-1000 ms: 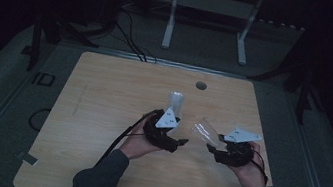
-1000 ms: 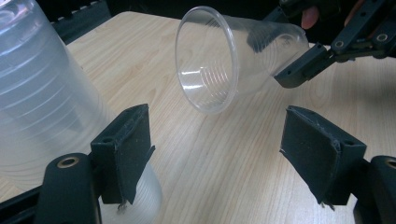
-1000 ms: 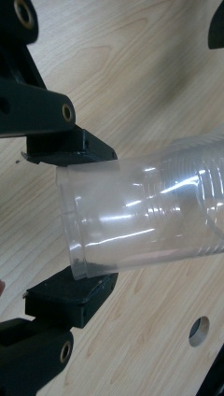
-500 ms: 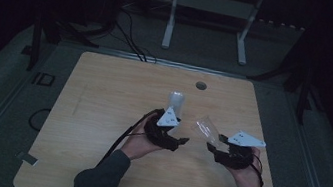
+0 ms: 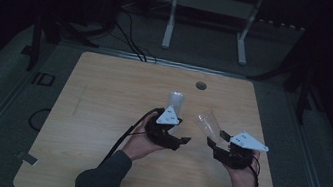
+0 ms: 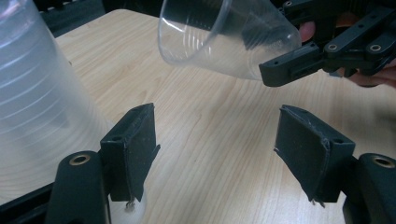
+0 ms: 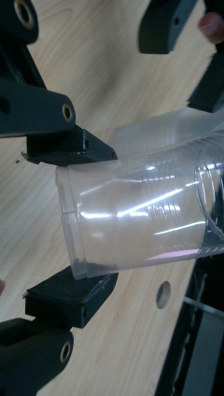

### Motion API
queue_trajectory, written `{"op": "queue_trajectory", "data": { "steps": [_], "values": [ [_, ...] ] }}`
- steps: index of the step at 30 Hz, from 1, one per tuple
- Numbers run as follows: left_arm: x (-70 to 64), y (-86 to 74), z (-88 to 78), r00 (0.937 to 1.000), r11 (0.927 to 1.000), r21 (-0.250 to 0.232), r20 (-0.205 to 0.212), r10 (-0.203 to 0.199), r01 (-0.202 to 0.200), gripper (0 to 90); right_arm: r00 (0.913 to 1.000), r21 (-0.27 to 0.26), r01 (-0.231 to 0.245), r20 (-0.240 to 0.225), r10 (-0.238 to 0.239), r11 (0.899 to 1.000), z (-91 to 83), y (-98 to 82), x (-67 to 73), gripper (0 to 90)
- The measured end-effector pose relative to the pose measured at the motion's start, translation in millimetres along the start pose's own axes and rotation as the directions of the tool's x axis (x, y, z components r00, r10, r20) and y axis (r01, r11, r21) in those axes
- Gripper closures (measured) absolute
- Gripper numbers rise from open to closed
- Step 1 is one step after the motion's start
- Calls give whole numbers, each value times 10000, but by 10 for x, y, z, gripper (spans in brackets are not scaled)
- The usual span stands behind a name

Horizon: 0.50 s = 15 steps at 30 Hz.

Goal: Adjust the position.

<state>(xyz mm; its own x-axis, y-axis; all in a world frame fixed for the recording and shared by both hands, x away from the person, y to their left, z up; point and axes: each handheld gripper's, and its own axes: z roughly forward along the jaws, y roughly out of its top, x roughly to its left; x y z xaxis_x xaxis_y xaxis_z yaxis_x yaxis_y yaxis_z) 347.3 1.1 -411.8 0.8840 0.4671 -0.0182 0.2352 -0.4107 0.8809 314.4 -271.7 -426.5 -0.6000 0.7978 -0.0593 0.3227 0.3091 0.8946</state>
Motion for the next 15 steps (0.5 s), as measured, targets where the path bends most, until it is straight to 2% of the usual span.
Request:
{"op": "queue_trajectory", "data": {
  "steps": [8, 15],
  "values": [
    [-4, 36, 1, 9997, 9994, -243, 0, -255, 255, 288, 9988, -722, -360, 308, 383, 9967, -11, 21, 37, 426],
    [-14, 76, 10, 9986, 9979, -381, 96, -520, 523, 289, 9967, -1152, -460, 618, 533, 9923, -1, 30, 99, 425]
  ]
}}
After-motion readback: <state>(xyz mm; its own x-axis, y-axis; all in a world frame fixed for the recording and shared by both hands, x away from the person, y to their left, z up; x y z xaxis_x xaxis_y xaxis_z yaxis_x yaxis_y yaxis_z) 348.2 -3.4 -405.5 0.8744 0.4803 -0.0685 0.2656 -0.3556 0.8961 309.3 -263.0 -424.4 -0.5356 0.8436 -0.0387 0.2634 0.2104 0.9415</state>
